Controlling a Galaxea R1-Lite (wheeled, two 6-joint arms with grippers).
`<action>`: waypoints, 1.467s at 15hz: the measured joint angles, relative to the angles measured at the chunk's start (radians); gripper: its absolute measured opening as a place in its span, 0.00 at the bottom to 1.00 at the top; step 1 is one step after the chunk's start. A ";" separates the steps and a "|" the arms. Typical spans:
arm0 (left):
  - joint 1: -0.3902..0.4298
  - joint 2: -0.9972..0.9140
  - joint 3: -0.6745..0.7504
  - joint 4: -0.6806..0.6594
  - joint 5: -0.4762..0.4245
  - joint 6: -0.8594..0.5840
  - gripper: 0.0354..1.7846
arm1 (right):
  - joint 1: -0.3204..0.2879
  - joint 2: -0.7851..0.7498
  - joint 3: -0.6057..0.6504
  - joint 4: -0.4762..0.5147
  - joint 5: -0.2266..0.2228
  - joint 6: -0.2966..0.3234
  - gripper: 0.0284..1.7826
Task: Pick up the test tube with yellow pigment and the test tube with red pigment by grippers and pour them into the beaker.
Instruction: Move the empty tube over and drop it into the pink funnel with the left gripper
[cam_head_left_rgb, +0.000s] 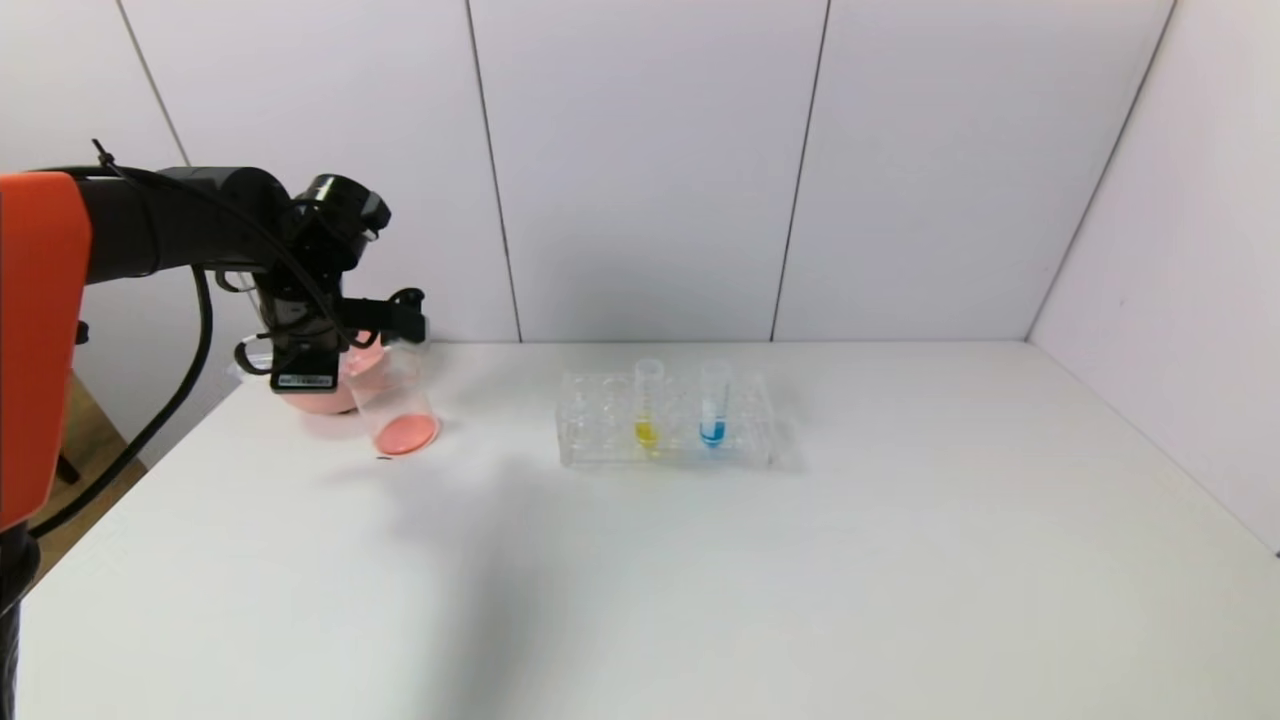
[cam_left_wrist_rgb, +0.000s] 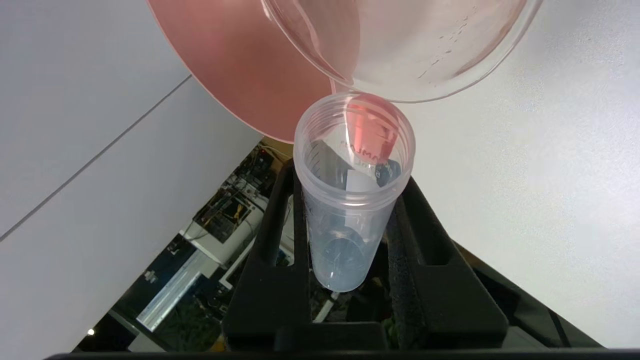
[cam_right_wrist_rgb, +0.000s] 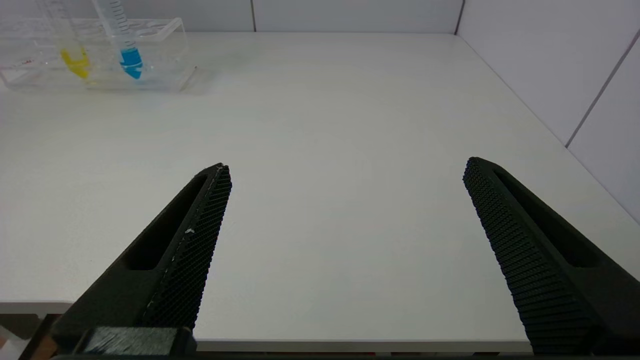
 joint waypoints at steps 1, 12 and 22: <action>0.003 -0.007 0.002 0.000 -0.040 -0.016 0.24 | 0.000 0.000 0.000 0.000 0.000 0.000 0.95; 0.061 -0.086 0.013 0.007 -0.317 -0.170 0.24 | 0.000 0.000 0.000 0.000 0.000 0.000 0.95; 0.121 -0.129 0.009 -0.131 -0.541 -0.520 0.24 | 0.000 0.000 0.000 0.000 0.000 0.000 0.95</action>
